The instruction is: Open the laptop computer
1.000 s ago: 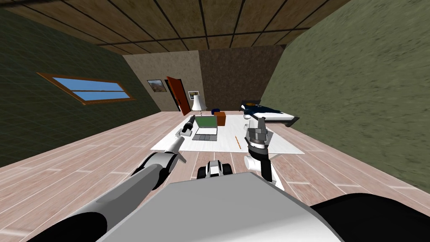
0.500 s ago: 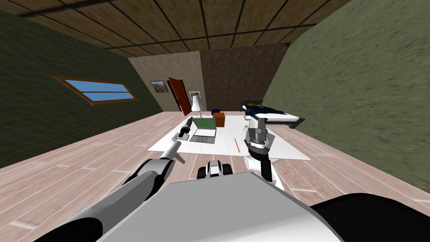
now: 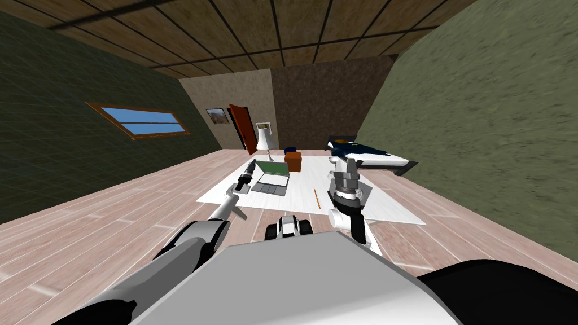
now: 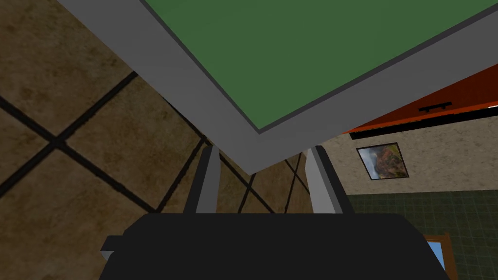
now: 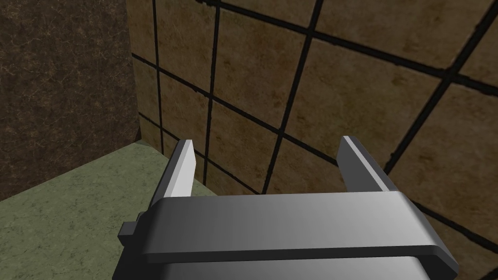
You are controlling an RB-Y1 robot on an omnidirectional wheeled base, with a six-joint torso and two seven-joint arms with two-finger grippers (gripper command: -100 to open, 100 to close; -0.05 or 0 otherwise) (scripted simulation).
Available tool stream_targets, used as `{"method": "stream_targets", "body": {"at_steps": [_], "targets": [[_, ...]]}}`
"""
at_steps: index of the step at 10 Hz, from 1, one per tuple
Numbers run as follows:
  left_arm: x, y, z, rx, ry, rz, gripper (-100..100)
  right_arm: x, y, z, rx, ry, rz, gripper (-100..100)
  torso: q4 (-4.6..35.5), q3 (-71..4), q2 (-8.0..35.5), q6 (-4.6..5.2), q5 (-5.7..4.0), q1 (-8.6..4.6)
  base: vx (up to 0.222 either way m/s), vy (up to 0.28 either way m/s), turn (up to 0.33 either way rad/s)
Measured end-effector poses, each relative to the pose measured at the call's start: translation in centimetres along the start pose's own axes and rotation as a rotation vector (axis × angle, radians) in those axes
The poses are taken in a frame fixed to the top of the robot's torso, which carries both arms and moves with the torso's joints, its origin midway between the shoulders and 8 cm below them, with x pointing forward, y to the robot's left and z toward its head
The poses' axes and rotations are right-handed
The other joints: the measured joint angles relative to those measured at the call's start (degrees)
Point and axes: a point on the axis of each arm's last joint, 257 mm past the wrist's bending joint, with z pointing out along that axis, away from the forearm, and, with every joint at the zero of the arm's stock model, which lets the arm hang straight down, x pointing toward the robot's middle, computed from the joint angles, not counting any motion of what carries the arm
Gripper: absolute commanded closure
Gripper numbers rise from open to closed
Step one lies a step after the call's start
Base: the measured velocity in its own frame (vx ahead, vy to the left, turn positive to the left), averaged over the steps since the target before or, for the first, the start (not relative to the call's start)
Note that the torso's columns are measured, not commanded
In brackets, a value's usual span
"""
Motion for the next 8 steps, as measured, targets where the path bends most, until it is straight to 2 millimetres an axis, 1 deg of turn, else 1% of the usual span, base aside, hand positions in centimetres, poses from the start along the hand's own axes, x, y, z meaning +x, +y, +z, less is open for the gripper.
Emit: {"method": "stream_targets", "body": {"at_steps": [1, 2, 3, 4, 5, 8], "targets": [[-0.2, -0.2, -1.0, 0.022, 0.002, -0.002, 100, 0.0, 0.0, 0.0, 0.0, 0.0, 0.0, 0, 0.0, 0.0, 0.0, 0.04, 0.0, 0.0, 0.015, -0.027, 0.034], [-0.3, -0.5, -1.0, 0.032, 0.0, -0.002, 100, 0.0, 0.0, 0.0, 0.0, 0.0, 0.0, 0, 0.1, 0.1, 0.1, 0.12, -0.02, 0.05, 0.057, 0.004, 0.039], [-0.1, -0.5, -1.7, 0.044, -0.004, -0.006, 100, 0.0, 0.0, 0.0, 0.0, 0.0, 0.0, 0, 0.0, 0.1, 0.1, 0.07, 0.01, 0.01, 0.066, 0.021, 0.049], [0.3, -0.8, -2.3, 0.063, -0.005, -0.008, 100, 0.0, 0.0, 0.0, 0.0, 0.0, 0.0, 0, 0.0, 0.0, 0.1, 0.17, -0.03, -0.07, 0.081, 0.037, 0.027], [0.9, -0.5, -3.0, 0.077, -0.008, -0.012, 100, 0.0, 0.0, 0.0, 0.0, 0.0, 0.0, 0, -0.2, -0.1, -0.2, 0.15, 0.05, -0.02, 0.062, 0.026, 0.017], [2.0, -1.7, -5.7, 0.146, -0.02, -0.019, 100, 0.0, 0.0, 0.0, 0.0, 0.0, 0.0, 0, -0.1, -0.1, -0.2, 0.24, 0.0, -0.17, 0.066, 0.024, 0.026]]}}
